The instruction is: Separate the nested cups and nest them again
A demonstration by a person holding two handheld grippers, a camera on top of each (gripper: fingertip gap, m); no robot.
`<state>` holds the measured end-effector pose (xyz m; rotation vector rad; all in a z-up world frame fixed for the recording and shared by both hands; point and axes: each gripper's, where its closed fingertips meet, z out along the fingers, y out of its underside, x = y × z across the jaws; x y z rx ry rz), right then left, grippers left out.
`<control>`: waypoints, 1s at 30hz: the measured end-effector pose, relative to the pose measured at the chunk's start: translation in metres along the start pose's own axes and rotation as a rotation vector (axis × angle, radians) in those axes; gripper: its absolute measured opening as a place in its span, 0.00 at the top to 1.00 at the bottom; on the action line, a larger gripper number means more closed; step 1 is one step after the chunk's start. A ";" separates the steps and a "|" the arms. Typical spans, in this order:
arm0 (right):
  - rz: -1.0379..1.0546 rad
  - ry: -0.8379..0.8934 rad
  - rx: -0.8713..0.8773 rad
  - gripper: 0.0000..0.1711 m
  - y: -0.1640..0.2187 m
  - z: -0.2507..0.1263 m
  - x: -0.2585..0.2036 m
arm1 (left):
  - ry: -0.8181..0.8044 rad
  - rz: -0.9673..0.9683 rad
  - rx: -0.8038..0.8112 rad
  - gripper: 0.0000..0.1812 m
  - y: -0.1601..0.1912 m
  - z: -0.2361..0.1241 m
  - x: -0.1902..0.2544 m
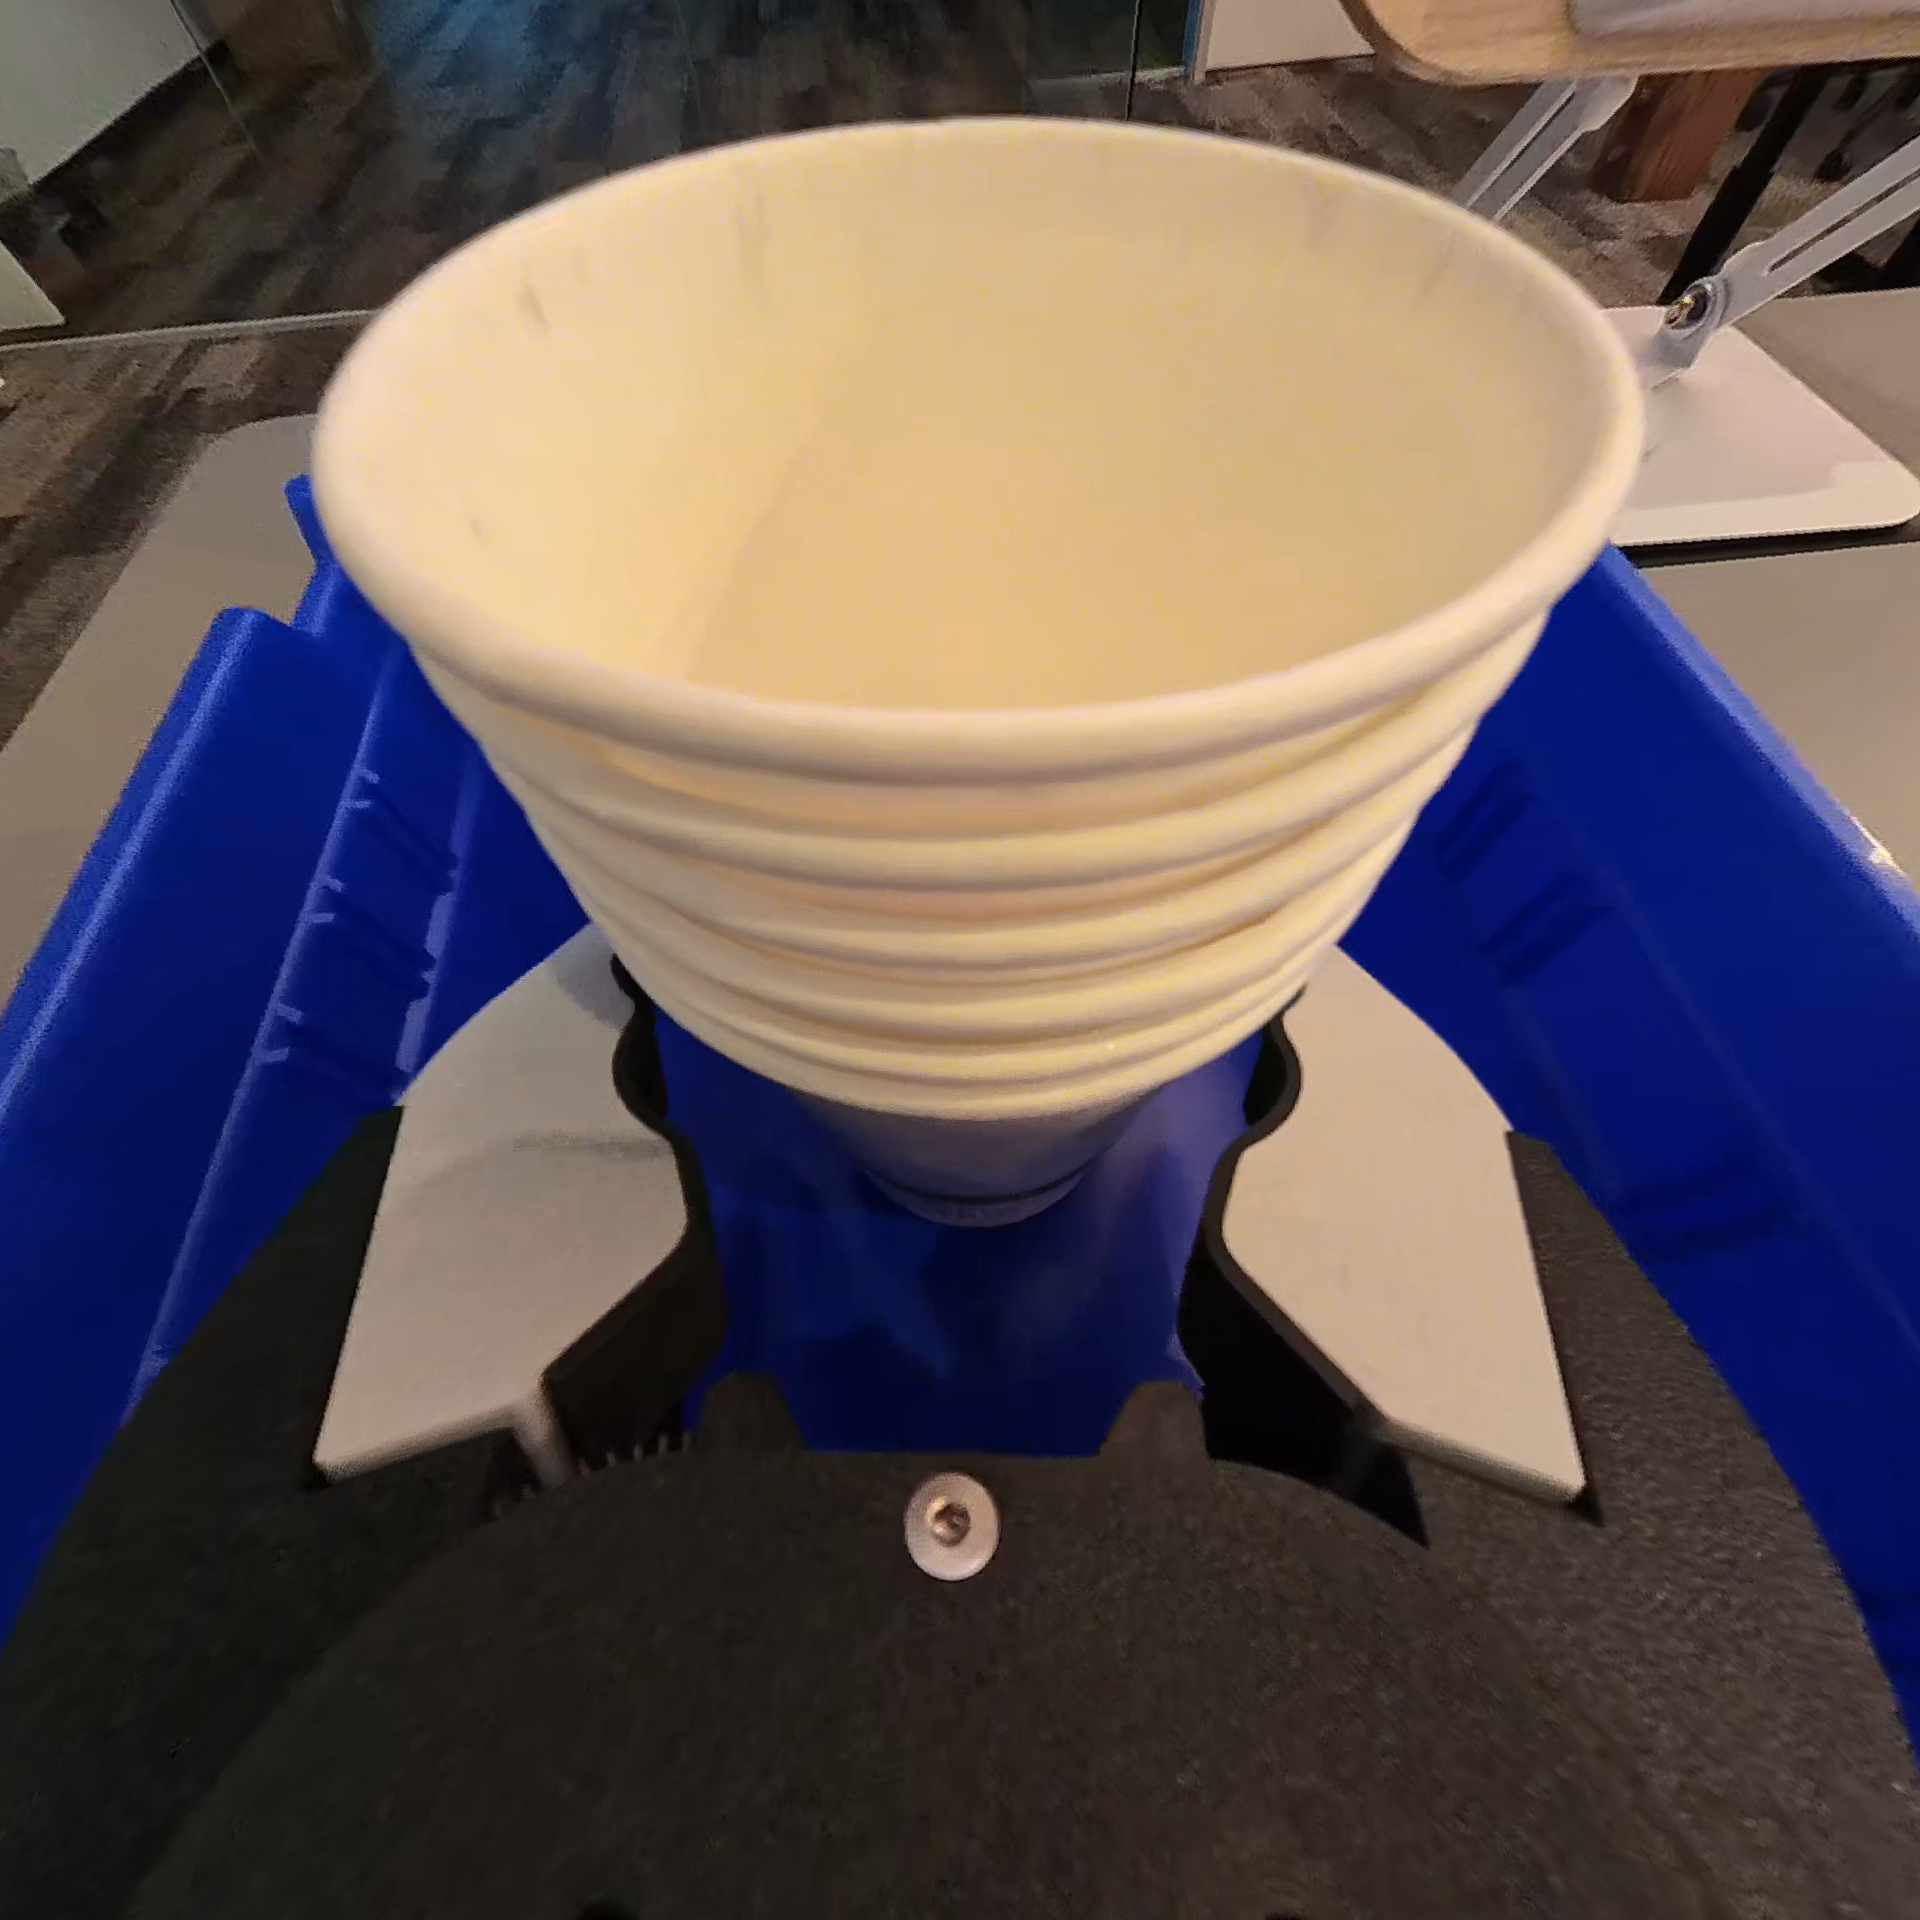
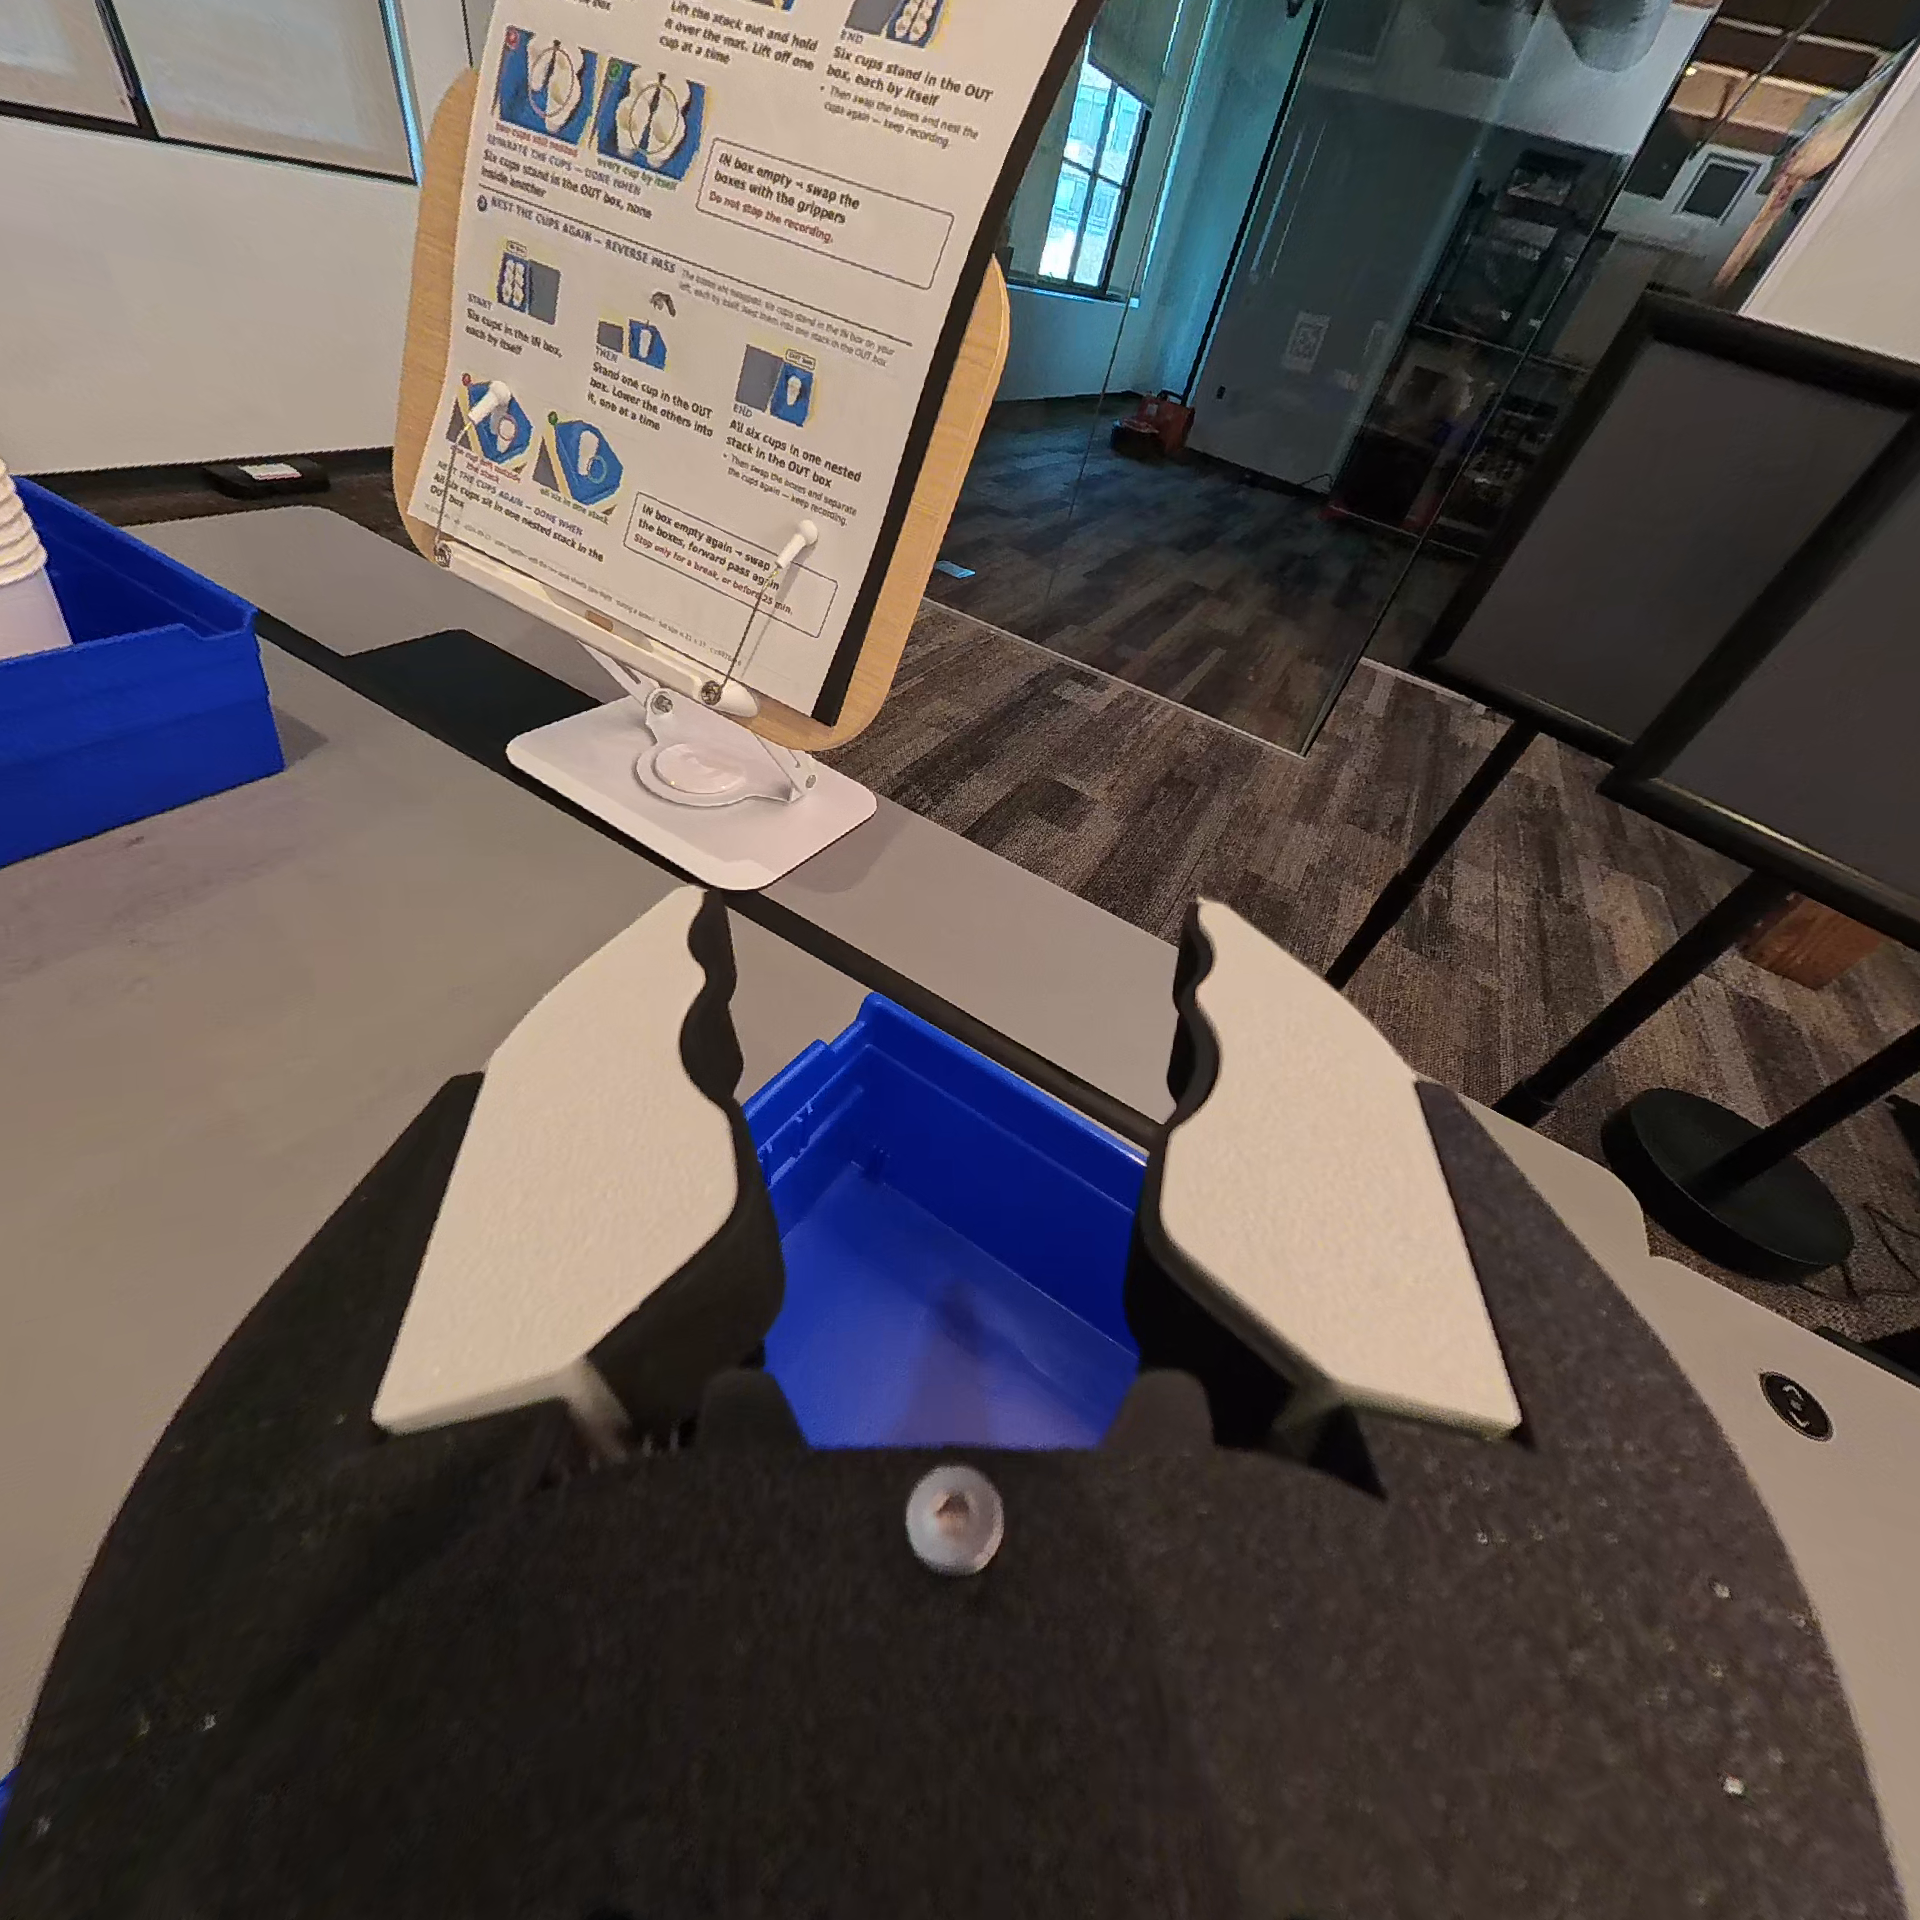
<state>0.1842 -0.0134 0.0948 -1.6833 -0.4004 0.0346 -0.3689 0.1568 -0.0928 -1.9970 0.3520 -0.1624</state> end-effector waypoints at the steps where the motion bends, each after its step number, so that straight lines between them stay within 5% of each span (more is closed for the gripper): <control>1: 0.001 0.000 -0.004 0.53 0.001 0.000 0.000 | -0.001 -0.001 0.005 0.39 0.000 0.001 -0.001; 30: -0.025 -0.005 -0.083 0.55 0.018 0.009 0.000 | 0.072 -0.012 0.022 0.46 -0.010 -0.018 0.000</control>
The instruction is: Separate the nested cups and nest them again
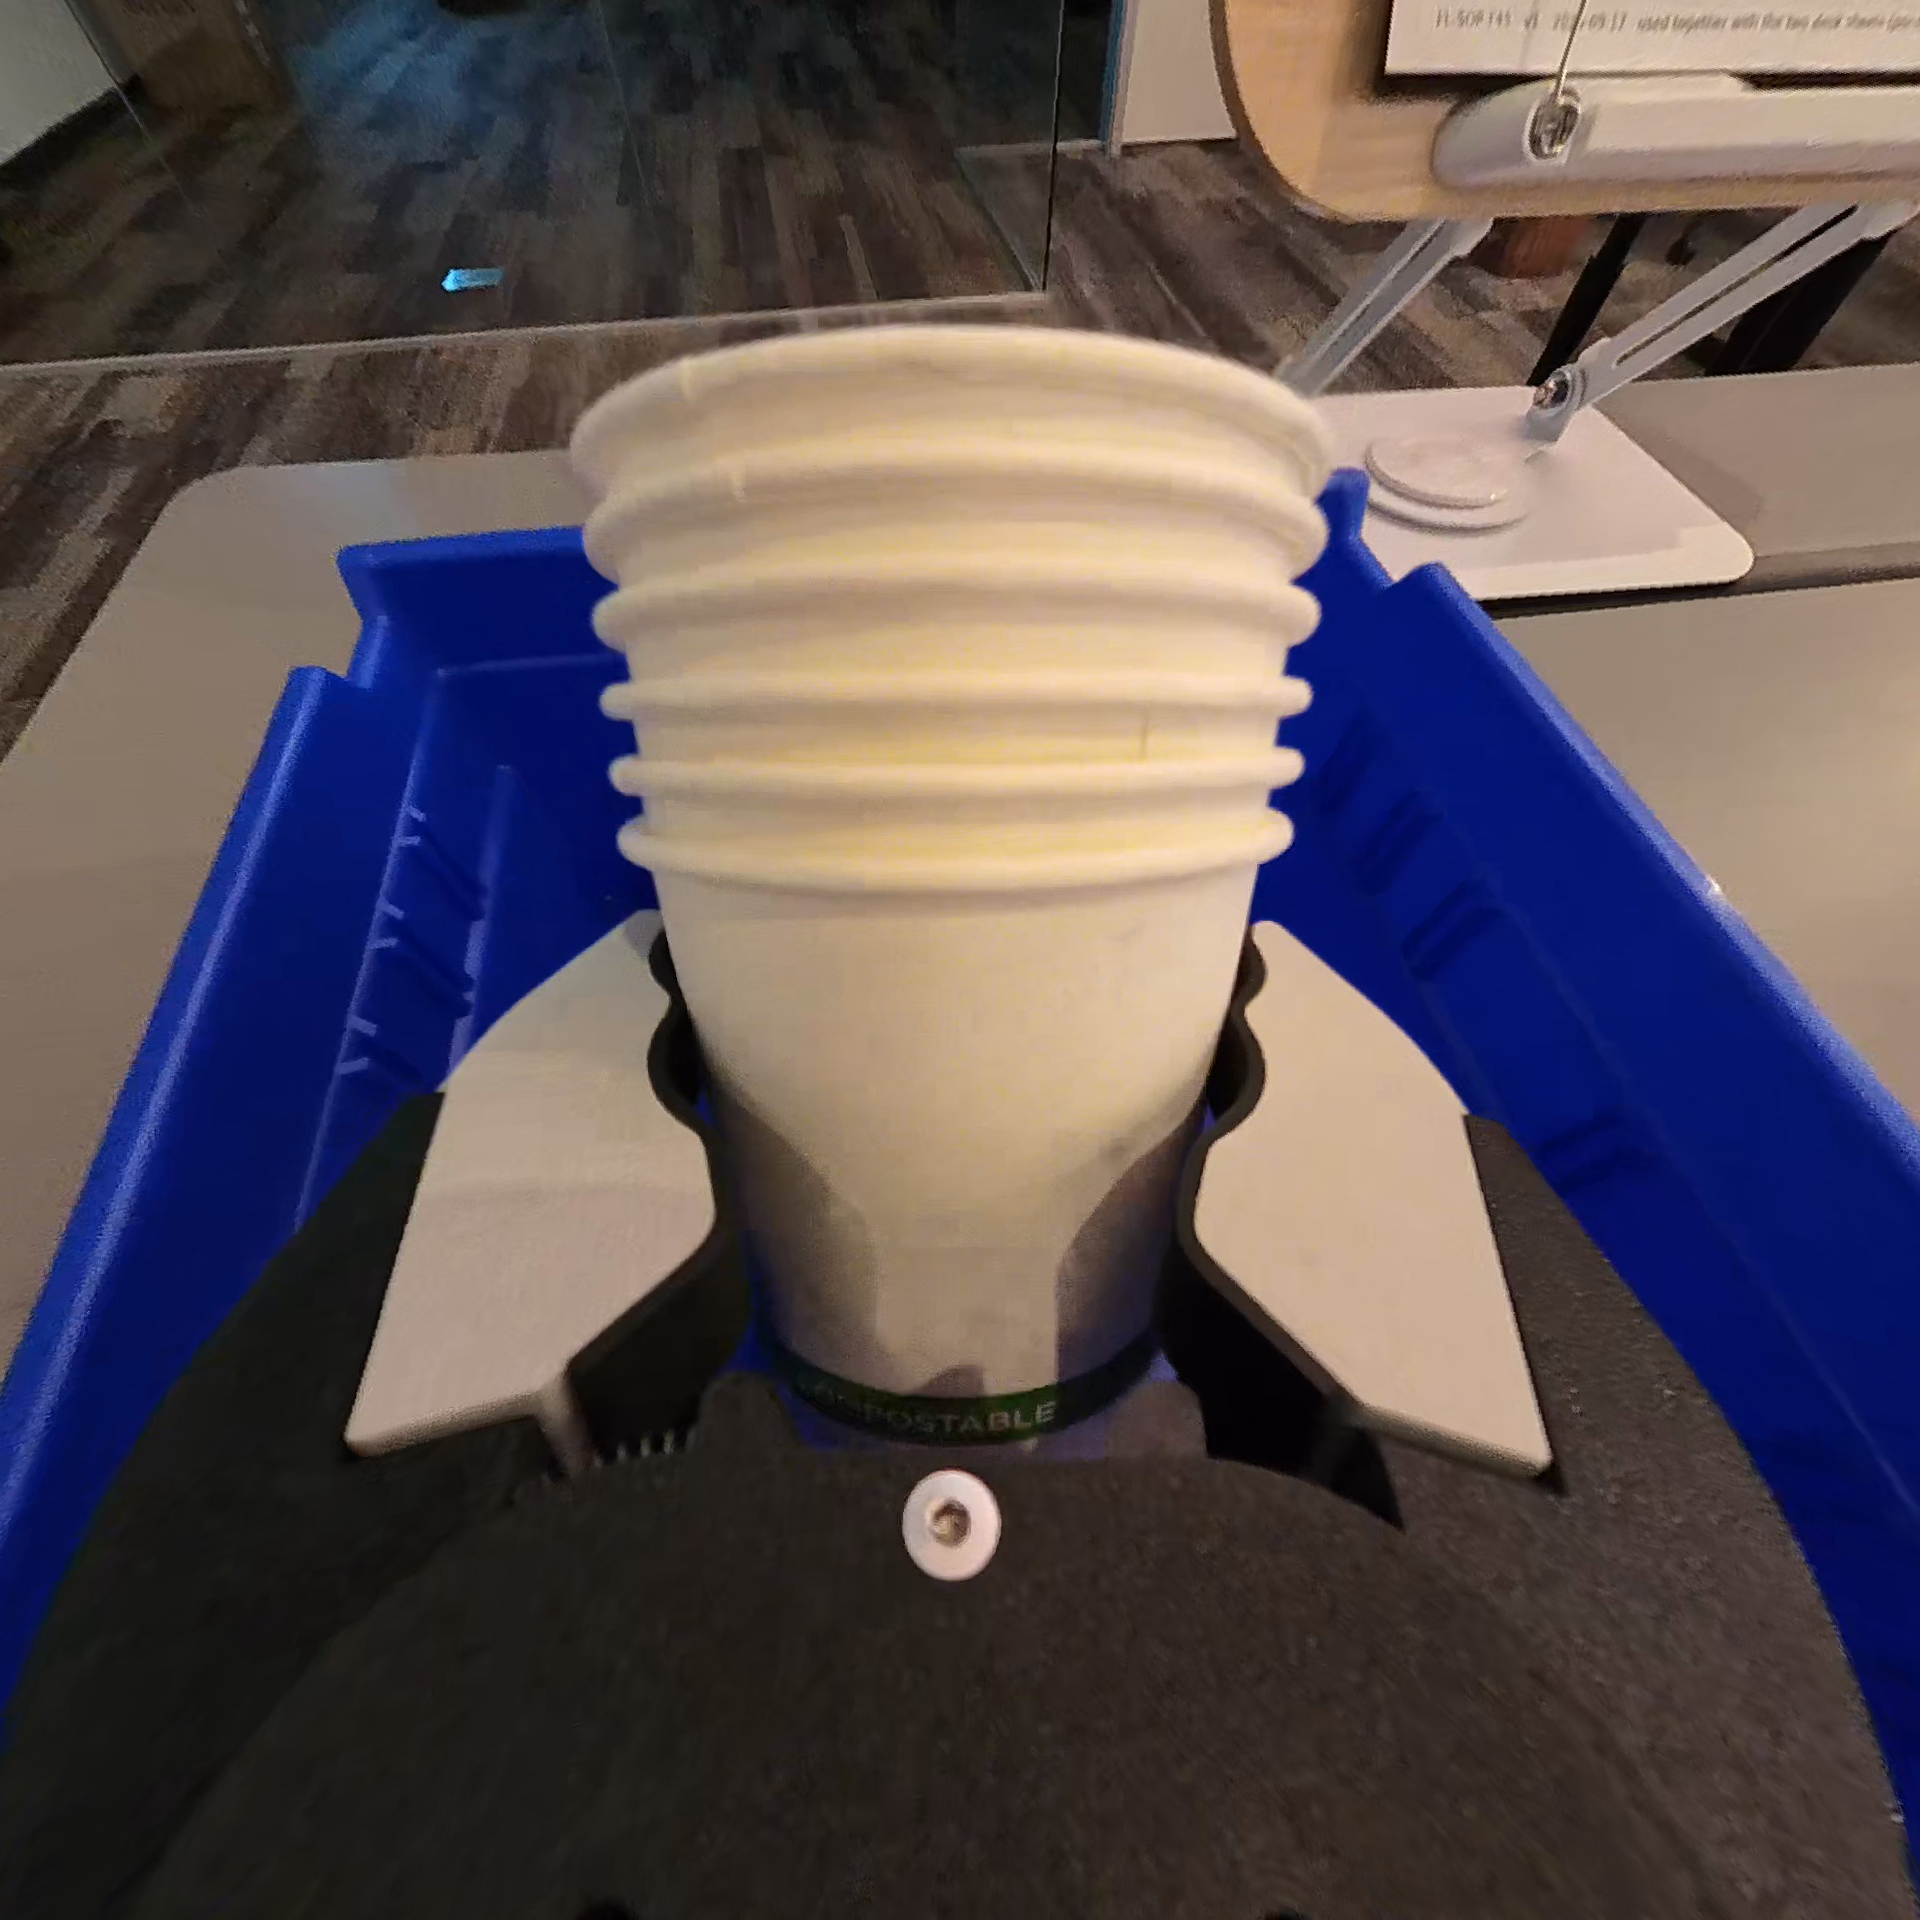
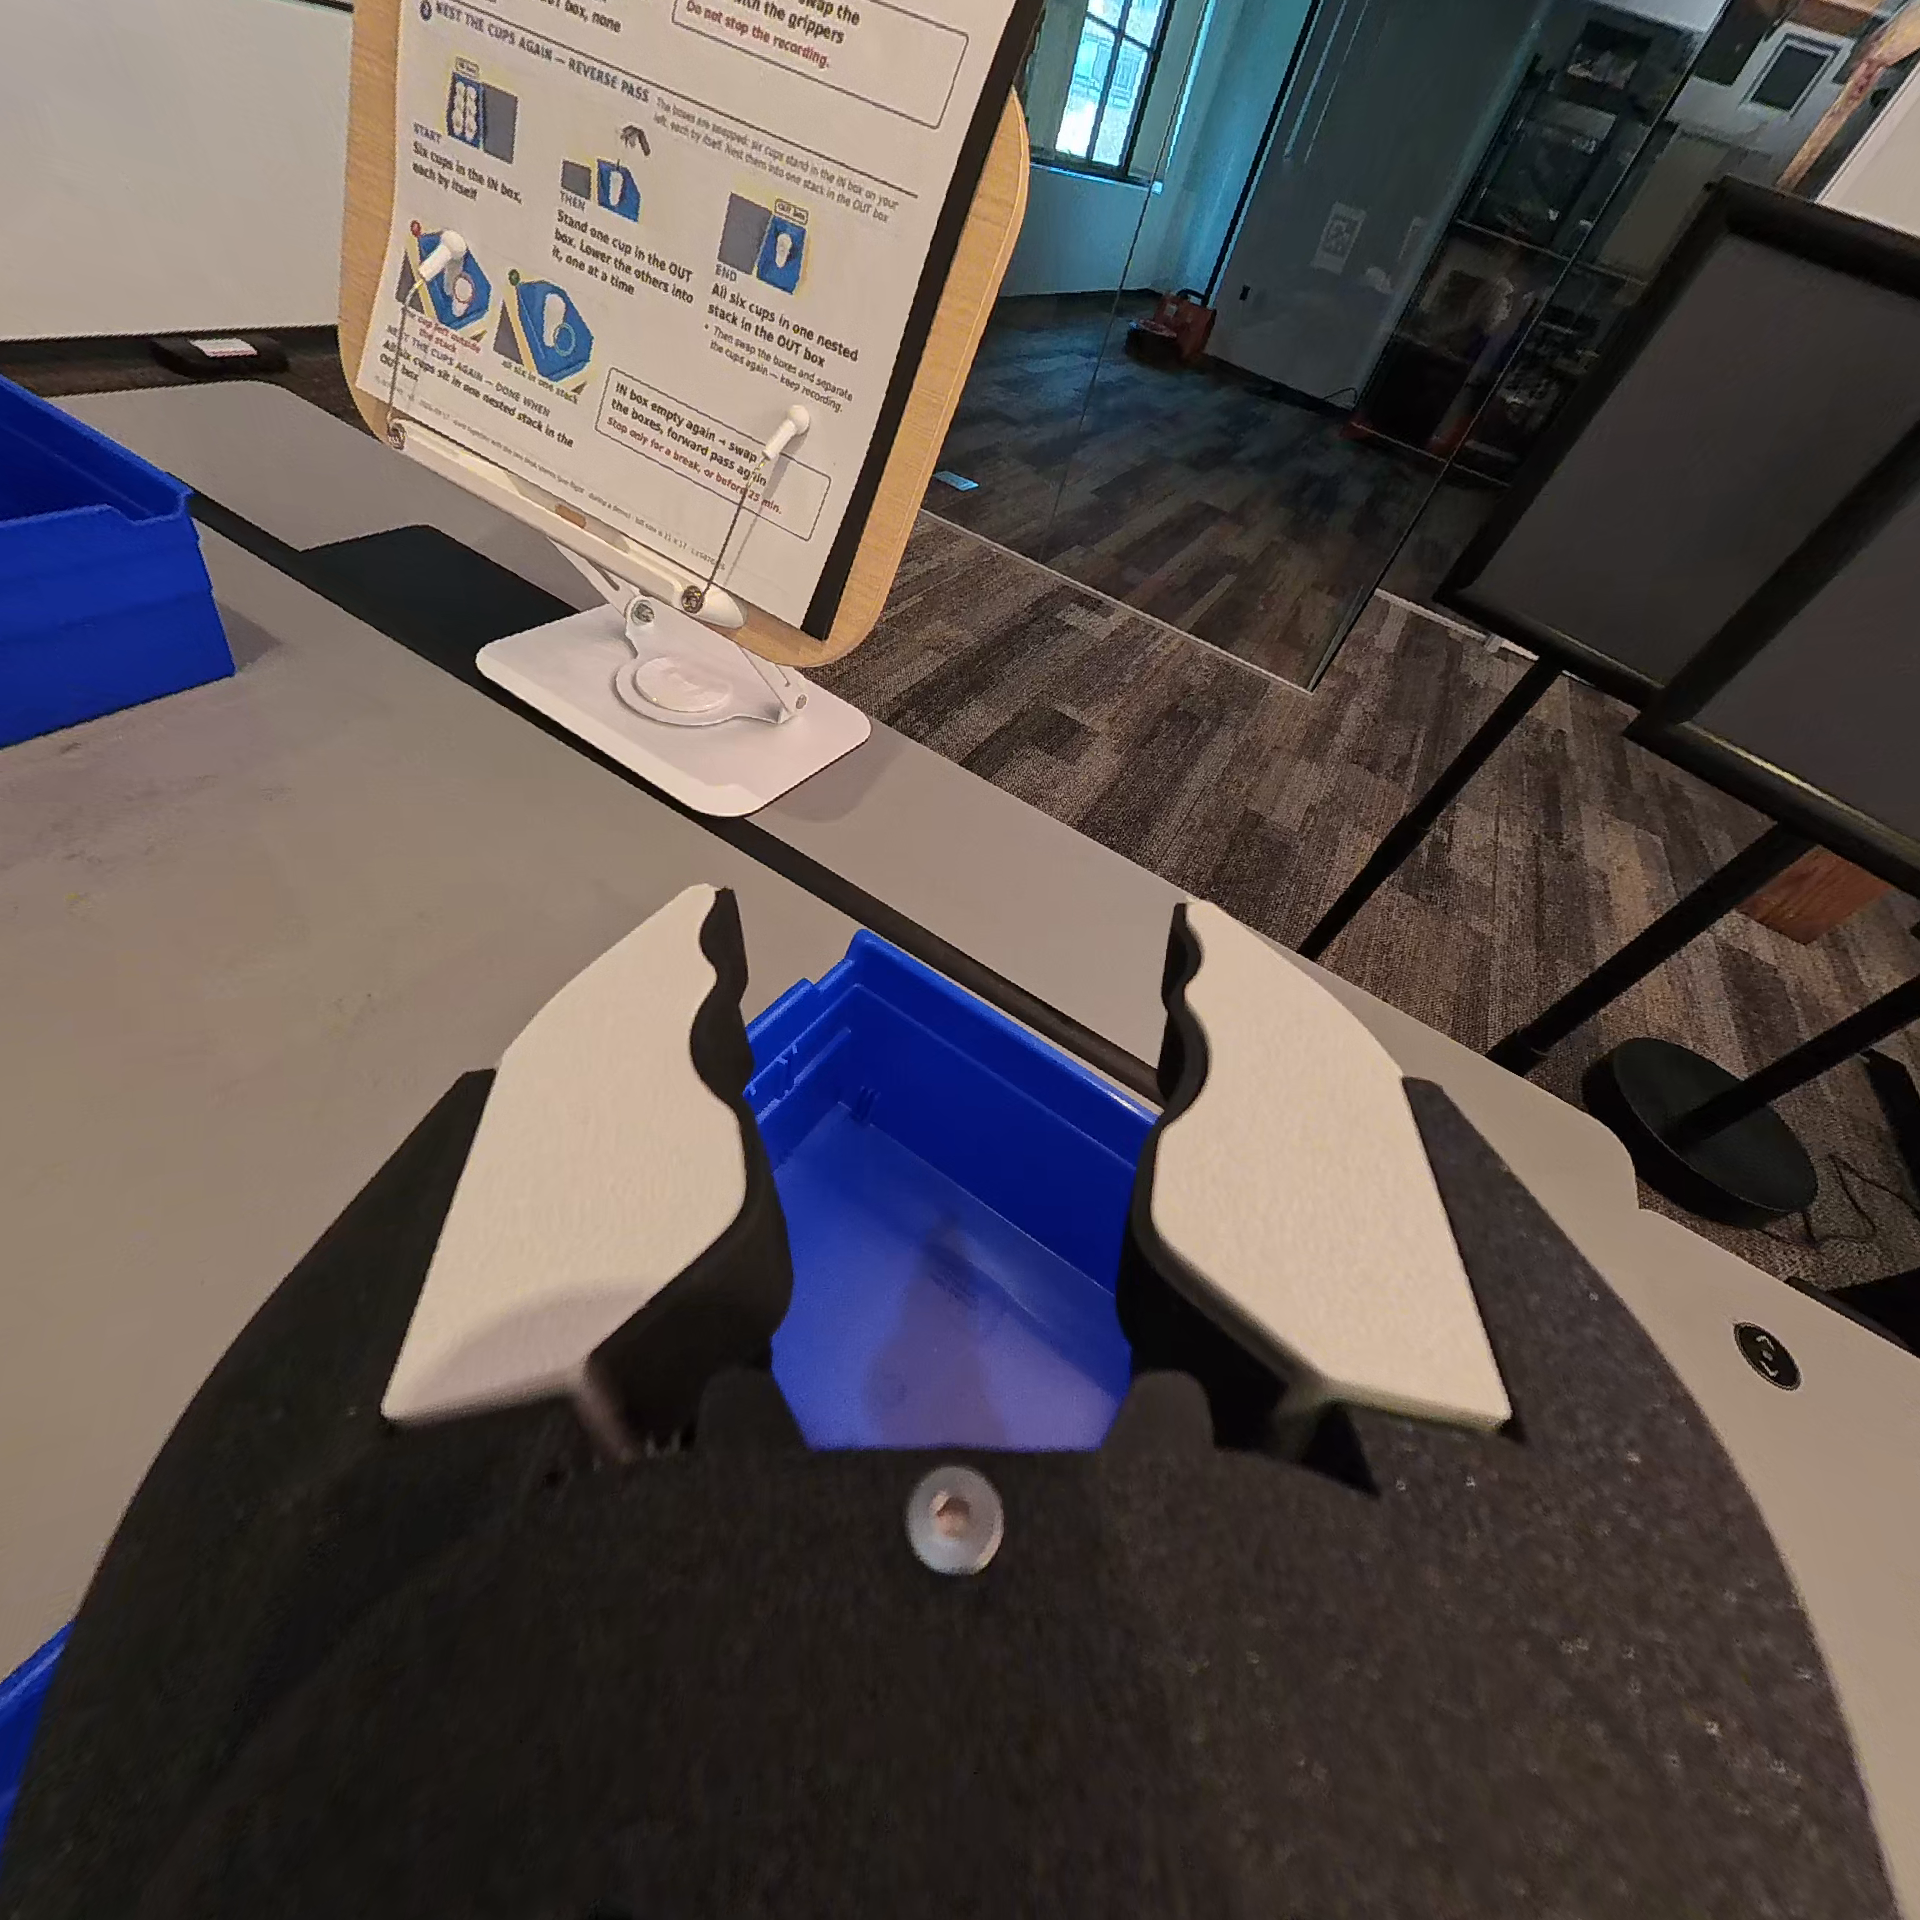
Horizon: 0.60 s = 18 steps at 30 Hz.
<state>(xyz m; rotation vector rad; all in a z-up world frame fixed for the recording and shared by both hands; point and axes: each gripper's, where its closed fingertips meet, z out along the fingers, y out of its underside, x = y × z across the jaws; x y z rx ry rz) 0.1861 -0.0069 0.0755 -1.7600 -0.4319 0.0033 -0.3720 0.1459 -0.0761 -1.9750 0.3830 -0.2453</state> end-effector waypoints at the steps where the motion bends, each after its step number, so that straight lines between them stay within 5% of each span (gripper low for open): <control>1: 0.002 -0.002 0.000 0.55 0.000 0.000 0.000 | 0.006 -0.001 -0.012 0.46 0.002 -0.001 0.000; 18: -0.018 -0.026 -0.035 0.56 0.006 0.009 -0.008 | 0.053 0.017 0.079 0.46 -0.014 -0.018 0.005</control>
